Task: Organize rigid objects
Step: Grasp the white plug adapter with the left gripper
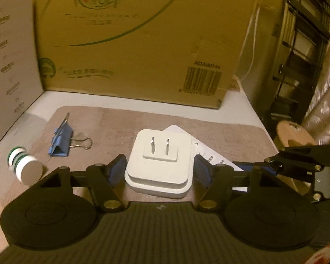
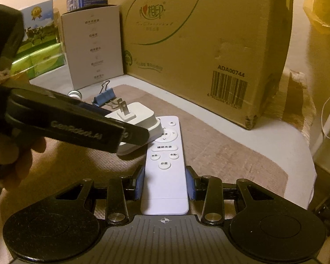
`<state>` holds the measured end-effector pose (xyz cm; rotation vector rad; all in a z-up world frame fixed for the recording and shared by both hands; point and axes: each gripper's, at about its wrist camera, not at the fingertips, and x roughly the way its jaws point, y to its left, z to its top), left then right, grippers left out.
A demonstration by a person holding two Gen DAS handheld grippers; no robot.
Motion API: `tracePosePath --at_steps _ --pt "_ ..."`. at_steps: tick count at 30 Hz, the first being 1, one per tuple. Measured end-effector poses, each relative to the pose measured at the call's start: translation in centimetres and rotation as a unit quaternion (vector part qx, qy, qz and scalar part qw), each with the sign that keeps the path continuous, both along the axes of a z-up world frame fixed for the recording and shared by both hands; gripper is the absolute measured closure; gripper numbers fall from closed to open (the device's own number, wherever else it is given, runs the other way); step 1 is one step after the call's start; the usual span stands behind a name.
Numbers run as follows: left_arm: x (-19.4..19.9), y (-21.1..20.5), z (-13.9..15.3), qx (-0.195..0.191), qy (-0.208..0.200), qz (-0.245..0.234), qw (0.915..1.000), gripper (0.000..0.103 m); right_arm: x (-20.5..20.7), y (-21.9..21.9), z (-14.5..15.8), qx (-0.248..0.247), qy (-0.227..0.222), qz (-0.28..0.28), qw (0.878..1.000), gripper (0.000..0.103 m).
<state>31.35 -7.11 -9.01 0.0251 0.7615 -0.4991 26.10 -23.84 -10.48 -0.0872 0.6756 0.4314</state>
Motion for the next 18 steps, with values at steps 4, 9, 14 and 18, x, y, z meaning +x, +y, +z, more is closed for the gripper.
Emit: tracePosePath --at_steps 4,9,14,18 --pt "-0.7 0.5 0.3 0.001 0.011 0.019 0.9998 0.040 -0.1 0.1 0.1 0.003 0.002 -0.009 1.000 0.064" --pt "-4.7 3.2 0.8 0.033 0.018 0.098 0.9945 0.040 -1.0 0.5 0.2 0.009 0.009 -0.019 1.000 0.064" --pt "-9.9 6.3 1.2 0.059 0.004 0.166 0.9843 0.040 -2.6 2.1 0.1 0.024 0.015 0.000 1.000 0.064" --pt "-11.8 7.1 1.1 0.068 -0.016 0.180 0.9812 0.039 -3.4 3.5 -0.1 0.013 0.004 0.005 1.000 0.062"
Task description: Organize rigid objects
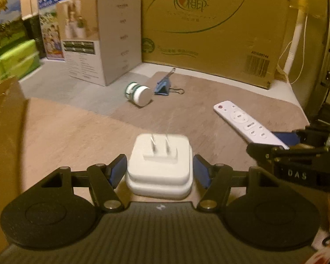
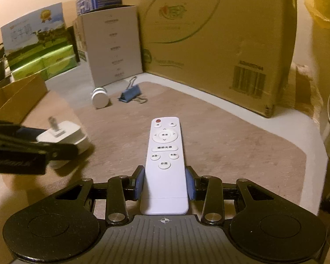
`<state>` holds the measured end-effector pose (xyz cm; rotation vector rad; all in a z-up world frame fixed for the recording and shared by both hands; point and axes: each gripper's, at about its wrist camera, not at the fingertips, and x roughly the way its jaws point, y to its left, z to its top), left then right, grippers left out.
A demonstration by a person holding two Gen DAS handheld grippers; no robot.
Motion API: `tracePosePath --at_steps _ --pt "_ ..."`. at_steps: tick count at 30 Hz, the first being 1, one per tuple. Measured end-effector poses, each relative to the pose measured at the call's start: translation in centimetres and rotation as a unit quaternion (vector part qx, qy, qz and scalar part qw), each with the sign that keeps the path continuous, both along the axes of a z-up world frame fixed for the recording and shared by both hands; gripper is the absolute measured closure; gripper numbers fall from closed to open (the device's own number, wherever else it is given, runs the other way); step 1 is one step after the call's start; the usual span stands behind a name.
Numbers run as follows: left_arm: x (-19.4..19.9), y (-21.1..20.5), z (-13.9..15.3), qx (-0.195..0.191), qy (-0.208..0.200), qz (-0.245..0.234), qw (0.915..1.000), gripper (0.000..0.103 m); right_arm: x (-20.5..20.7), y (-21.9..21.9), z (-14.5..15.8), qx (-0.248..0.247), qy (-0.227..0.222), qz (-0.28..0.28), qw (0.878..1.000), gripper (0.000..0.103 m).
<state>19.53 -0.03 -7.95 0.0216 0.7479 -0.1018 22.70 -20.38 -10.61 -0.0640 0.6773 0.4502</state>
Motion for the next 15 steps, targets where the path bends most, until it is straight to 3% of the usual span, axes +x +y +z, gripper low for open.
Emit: tracePosePath --at_steps 4,15 --pt "-0.4 0.2 -0.5 -0.013 -0.010 0.003 0.9999 0.035 -0.4 0.6 -0.2 -0.016 -0.011 0.002 1.000 0.050" --pt "-0.3 -0.3 -1.3 0.003 -0.031 -0.020 0.9993 0.036 -0.6 0.2 -0.6 0.000 -0.017 -0.005 1.000 0.050"
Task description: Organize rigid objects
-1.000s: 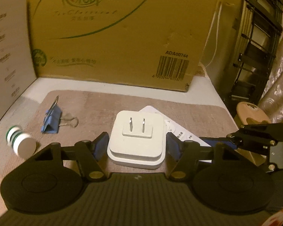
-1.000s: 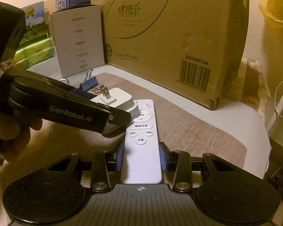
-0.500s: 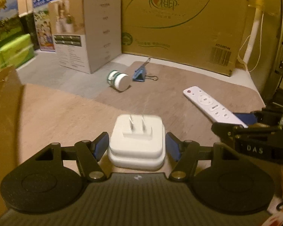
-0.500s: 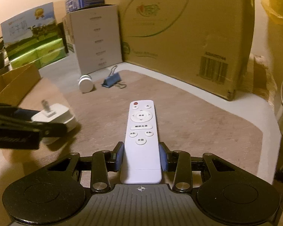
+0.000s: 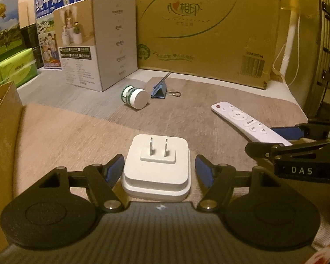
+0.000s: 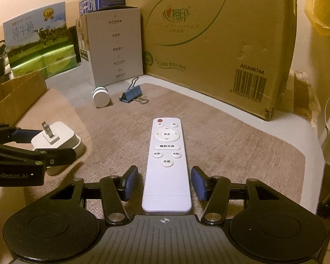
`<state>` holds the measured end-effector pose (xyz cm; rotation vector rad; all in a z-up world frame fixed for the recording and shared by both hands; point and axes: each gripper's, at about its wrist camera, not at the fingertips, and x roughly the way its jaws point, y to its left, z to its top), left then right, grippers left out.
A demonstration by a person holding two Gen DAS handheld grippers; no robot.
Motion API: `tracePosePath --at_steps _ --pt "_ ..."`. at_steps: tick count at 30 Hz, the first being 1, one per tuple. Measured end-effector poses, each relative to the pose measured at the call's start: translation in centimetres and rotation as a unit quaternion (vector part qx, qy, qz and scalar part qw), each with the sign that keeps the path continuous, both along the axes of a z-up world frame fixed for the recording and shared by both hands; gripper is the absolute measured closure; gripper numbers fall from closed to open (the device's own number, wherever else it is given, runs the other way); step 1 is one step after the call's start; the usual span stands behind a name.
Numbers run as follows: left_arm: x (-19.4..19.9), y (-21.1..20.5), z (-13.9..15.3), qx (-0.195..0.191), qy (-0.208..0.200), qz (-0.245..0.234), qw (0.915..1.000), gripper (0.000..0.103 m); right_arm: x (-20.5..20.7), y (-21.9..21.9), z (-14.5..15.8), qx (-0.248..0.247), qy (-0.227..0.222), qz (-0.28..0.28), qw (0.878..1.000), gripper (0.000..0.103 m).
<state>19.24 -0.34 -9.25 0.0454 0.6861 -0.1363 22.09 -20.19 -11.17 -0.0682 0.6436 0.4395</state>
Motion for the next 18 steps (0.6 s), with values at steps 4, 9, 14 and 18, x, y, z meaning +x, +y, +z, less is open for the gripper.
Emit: tracePosePath --at_steps 4,9,14,18 --pt "0.34 0.19 -0.42 -0.001 0.009 -0.002 1.0000 0.039 0.03 0.07 -0.02 -0.003 0.000 -0.001 1.000 0.050" --pt "0.32 0.24 -0.47 -0.004 0.008 -0.003 1.0000 0.040 0.16 0.08 -0.06 -0.003 0.000 -0.001 1.000 0.050" --pt "0.29 0.17 -0.31 -0.003 0.013 -0.002 0.9999 0.041 0.18 0.32 -0.16 -0.010 -0.004 -0.002 1.000 0.050" --pt "-0.17 0.03 0.01 -0.008 0.017 0.000 0.9998 0.041 0.10 0.58 0.05 -0.014 -0.002 -0.004 1.000 0.064"
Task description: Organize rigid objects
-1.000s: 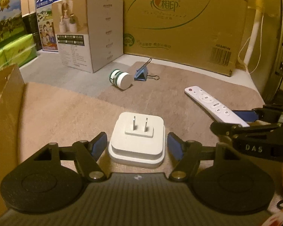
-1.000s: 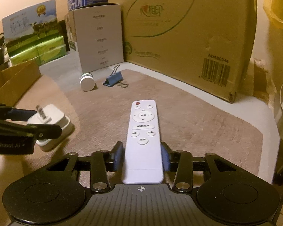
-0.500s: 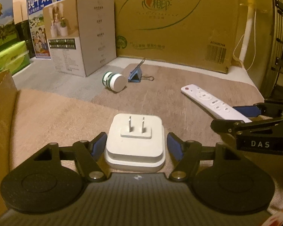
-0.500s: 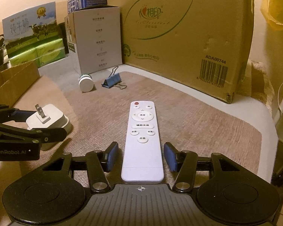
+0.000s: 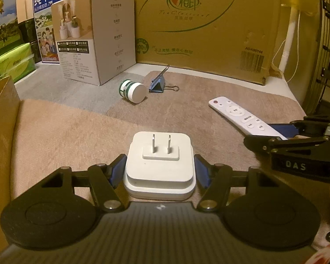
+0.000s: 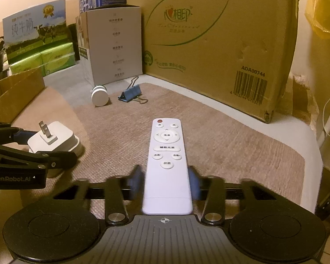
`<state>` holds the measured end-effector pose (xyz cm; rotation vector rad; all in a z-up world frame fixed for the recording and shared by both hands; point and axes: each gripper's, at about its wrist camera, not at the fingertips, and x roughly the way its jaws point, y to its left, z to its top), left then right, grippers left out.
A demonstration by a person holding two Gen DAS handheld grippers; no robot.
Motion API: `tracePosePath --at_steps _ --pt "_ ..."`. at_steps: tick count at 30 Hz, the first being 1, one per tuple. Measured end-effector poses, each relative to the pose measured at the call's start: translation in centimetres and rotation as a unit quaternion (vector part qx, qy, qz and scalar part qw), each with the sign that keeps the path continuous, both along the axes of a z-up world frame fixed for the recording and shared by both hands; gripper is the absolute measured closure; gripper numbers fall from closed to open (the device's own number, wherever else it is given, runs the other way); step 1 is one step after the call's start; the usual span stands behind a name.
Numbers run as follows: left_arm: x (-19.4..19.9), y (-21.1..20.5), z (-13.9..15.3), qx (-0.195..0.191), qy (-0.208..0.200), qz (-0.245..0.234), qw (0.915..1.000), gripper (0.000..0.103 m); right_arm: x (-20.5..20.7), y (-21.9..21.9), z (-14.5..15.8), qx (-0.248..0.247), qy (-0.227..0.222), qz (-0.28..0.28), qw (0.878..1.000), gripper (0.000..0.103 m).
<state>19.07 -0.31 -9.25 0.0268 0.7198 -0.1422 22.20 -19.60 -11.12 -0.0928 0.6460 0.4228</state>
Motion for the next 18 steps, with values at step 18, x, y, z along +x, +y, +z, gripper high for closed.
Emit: tracePosePath --at_steps 18 --pt "-6.4 0.4 2.8 -0.018 0.013 0.023 0.9995 0.041 -6.2 0.6 2.5 0.045 0.034 -0.010 0.998 0.064"
